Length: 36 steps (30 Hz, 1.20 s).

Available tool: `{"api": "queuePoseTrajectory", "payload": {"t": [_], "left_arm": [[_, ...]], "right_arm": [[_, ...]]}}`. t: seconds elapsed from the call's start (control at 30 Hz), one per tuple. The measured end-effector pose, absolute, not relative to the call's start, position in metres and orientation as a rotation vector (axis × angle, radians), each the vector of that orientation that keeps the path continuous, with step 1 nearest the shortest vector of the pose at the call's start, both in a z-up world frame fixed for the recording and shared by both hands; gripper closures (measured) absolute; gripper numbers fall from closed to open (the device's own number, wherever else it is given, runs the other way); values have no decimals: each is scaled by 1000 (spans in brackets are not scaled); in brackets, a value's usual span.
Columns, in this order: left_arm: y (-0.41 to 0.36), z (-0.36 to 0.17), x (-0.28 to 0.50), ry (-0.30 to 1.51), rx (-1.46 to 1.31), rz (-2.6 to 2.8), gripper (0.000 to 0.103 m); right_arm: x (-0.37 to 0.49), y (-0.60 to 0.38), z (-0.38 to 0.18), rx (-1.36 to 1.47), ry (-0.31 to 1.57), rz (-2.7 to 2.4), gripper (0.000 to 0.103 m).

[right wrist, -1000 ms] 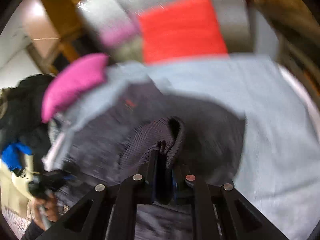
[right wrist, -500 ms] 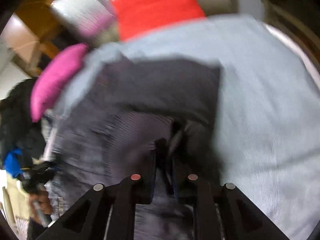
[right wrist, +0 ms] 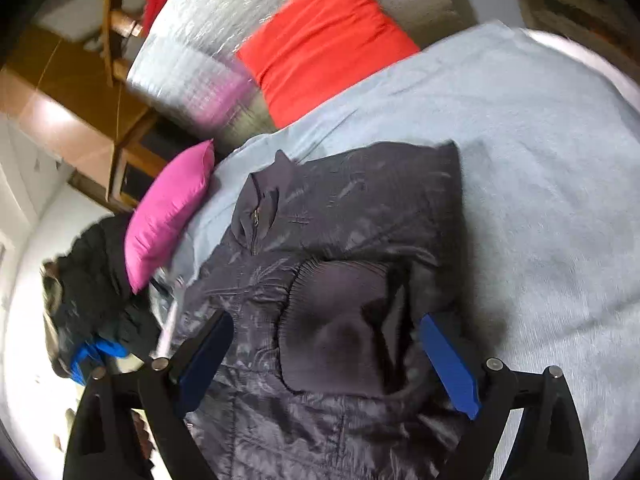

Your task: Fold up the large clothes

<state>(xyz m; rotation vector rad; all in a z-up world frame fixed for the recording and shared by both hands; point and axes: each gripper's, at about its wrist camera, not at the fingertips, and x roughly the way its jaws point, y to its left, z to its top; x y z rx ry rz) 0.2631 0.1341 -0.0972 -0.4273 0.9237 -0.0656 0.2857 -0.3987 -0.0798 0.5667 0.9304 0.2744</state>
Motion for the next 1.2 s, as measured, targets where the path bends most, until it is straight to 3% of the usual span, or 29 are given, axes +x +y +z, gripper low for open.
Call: {"api": "queuePoseTrajectory", "payload": {"t": [0.07,0.17,0.2,0.23,0.33,0.5,0.6,0.67,0.7,0.73,0.77,0.93,0.97,1.0,1.03,1.07,1.1,1.13,1.2], "left_arm": [[132,-98,274,908,-394,-37,35],[127,-105,288,909,-368,-14,35],[122,-109,294,917,-349,-9,35],[119,-112,296,929,-330,-9,35],[105,-124,307,950,-240,18,35],[94,-142,313,976,-130,30,34],[93,-141,311,964,-114,30,34],[95,-141,310,968,-113,17,33],[97,-142,311,971,-119,13,33],[99,-142,311,973,-129,14,33],[100,-142,310,973,-140,13,33],[98,-143,309,967,-126,20,32],[97,-143,309,964,-125,22,32],[96,-144,309,961,-122,22,32],[97,-146,309,960,-117,23,31],[97,-146,309,959,-112,22,31],[97,-148,308,956,-106,17,31],[96,-147,307,954,-104,13,31],[95,-148,306,948,-96,-3,28]], "right_arm": [[295,-395,-83,536,945,276,10],[316,-385,-103,427,1072,210,31],[322,-382,-110,390,1112,182,42],[326,-381,-114,356,1136,157,63],[326,-377,-94,261,1086,123,102],[318,-378,-60,120,999,26,102],[317,-401,-72,375,1002,108,100],[309,-406,-77,512,969,177,86],[309,-405,-79,535,971,193,51],[308,-403,-80,552,969,203,6],[308,-401,-78,544,952,201,2],[329,-387,-90,465,1027,146,5],[334,-385,-95,447,1049,142,8],[340,-378,-100,423,1074,138,23],[345,-371,-106,376,1114,137,53],[346,-366,-106,310,1126,106,67],[346,-364,-105,276,1123,99,88],[344,-362,-95,233,1099,95,95],[338,-362,-75,160,1036,78,95]]}}
